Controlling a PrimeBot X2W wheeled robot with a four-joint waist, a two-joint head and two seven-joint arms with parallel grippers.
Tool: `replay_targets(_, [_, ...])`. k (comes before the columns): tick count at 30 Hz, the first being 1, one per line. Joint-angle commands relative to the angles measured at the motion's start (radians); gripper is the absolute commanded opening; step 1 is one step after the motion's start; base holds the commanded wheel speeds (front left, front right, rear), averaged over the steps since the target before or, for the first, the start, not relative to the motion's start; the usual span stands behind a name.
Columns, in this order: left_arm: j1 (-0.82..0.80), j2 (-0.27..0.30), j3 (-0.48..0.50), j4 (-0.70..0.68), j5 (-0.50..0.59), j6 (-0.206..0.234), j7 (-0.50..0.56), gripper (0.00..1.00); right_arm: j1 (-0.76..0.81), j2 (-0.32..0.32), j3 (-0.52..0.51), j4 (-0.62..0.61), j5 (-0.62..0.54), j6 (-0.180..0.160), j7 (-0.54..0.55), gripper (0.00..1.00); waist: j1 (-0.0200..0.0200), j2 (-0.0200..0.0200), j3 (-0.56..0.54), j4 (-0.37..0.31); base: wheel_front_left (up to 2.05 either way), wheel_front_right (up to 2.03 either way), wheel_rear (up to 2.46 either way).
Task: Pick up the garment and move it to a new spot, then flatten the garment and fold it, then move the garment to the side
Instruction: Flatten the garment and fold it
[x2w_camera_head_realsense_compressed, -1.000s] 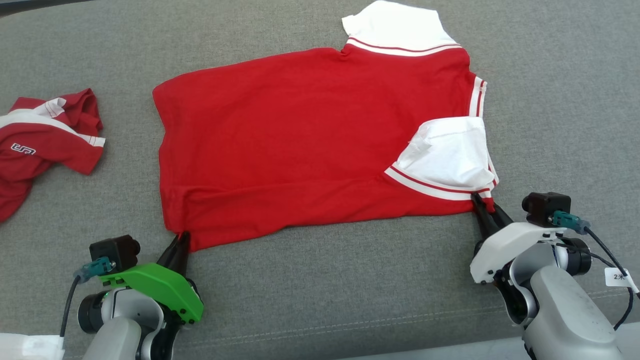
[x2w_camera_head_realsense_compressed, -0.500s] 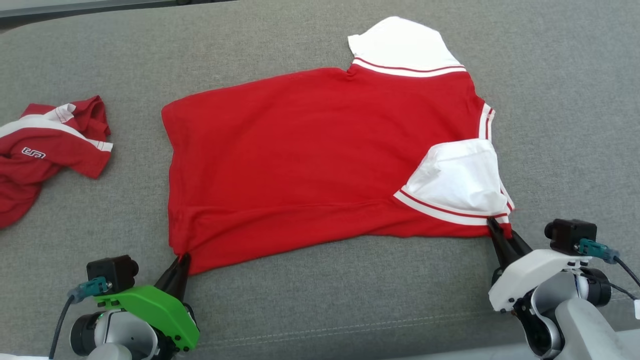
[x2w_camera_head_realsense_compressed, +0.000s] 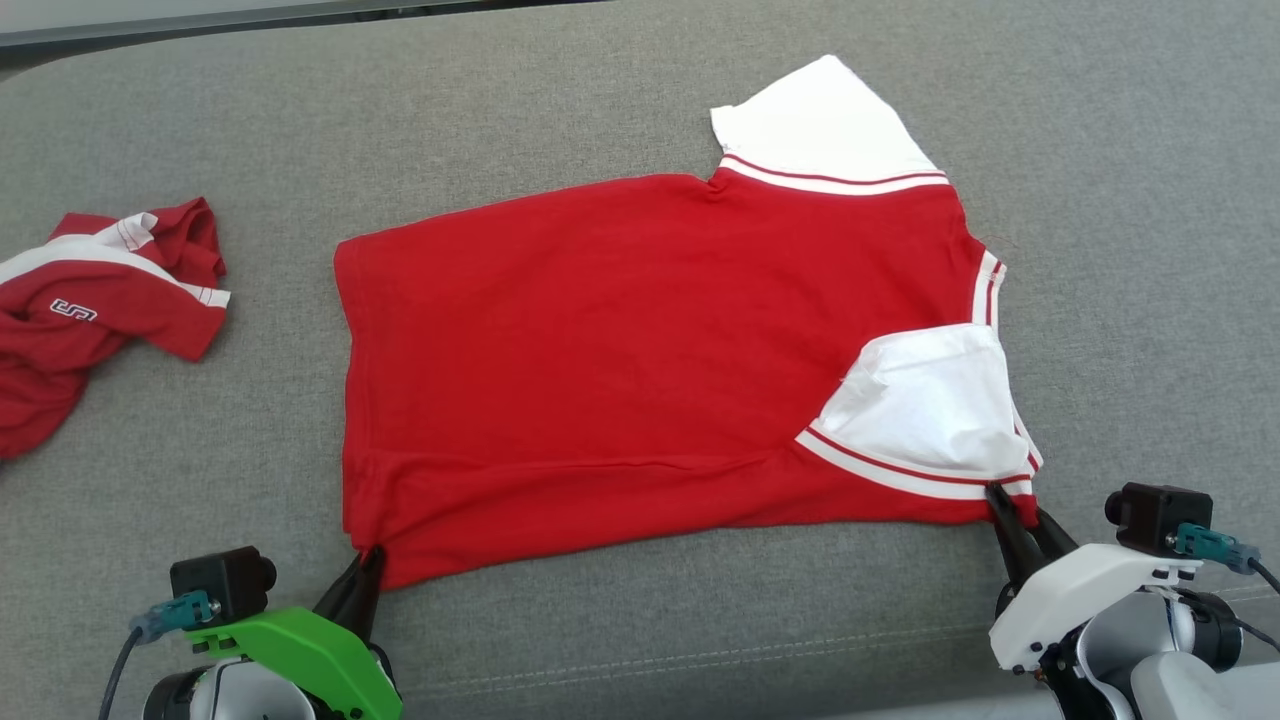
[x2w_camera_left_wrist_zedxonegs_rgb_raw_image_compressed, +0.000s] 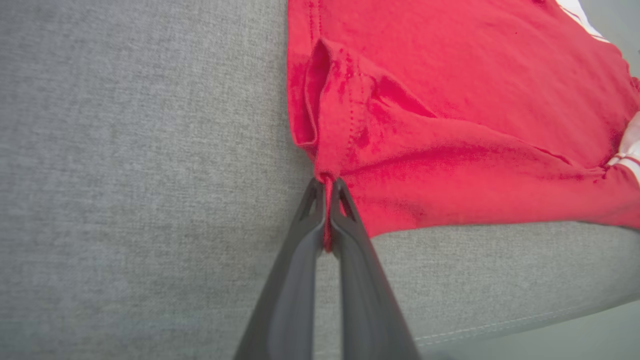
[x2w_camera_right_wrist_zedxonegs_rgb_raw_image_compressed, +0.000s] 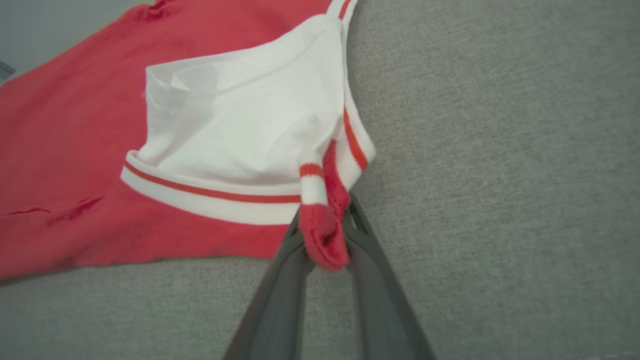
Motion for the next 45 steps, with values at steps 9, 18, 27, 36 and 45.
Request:
replay_targets(9, [-0.041, -0.037, 0.021, 0.028, 0.019, 0.018, -0.091, 1.0, -0.019, 0.013, -0.009, 0.016, -0.018, -0.001, -0.058, 1.0, 0.0, 0.0, -0.001, 0.003, 0.0, 0.0, 0.0])
replay_targets(18, [-0.051, -0.049, 0.053, 0.014, 0.08, 0.073, -0.232, 1.0, -0.044, 0.019, -0.032, -0.012, -0.064, -0.001, -0.212, 1.0, 0.0, 0.0, -0.021, -0.008, 0.0, 0.0, 0.0])
replay_targets(27, [-0.08, -0.028, 0.043, -0.013, 0.187, 0.134, -0.324, 1.0, -0.071, 0.011, -0.037, -0.065, -0.148, -0.001, -0.326, 1.0, 0.0, 0.0, -0.048, -0.008, 0.0, 0.0, 0.0])
replay_targets(36, [-0.119, -0.016, 0.02, -0.065, 0.275, 0.167, -0.385, 1.0, -0.114, -0.001, -0.021, -0.099, -0.191, -0.002, -0.353, 1.0, 0.0, 0.0, -0.029, 0.001, 0.0, 0.0, 0.0])
replay_targets(45, [-0.198, -0.025, -0.016, -0.073, 0.284, 0.14, -0.368, 1.0, -0.216, -0.053, -0.003, -0.074, -0.164, -0.002, -0.321, 1.0, 0.0, 0.0, 0.036, 0.018, 0.0, 0.0, 0.0])
